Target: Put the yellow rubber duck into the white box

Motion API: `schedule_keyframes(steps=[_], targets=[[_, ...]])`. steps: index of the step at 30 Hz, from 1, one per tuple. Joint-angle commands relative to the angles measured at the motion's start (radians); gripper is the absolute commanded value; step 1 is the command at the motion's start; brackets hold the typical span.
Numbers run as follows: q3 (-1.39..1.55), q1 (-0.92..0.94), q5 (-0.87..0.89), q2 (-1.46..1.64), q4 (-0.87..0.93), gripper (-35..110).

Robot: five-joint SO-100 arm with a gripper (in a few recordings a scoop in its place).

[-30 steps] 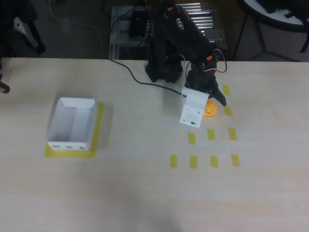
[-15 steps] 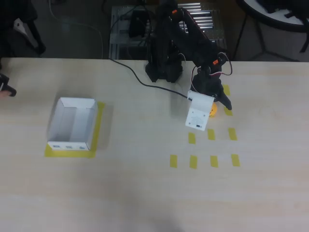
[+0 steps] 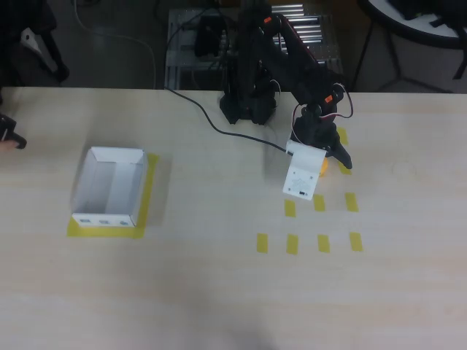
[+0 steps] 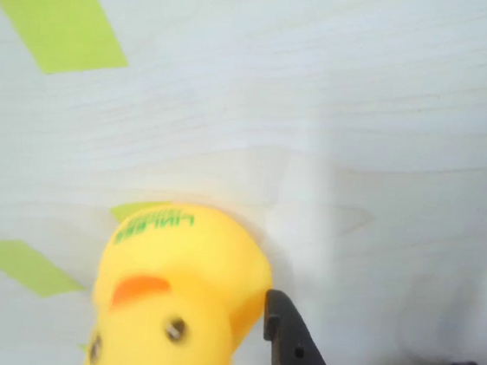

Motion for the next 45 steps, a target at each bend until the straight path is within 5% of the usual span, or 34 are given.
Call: schedule_keyframes(steps=[1, 12, 26, 33, 45], targets=[[0.020, -0.012, 0.000, 0.032, -0.005, 54], [0.021, -0.008, 0.006, 0.025, -0.006, 51], [0.017, -0.005, 0.018, -0.015, -0.023, 24], [0.012, -0.011, 0.026, -0.025, -0.031, 0], [-0.091, 0.026, 0.091, 0.015, 0.015, 0]])
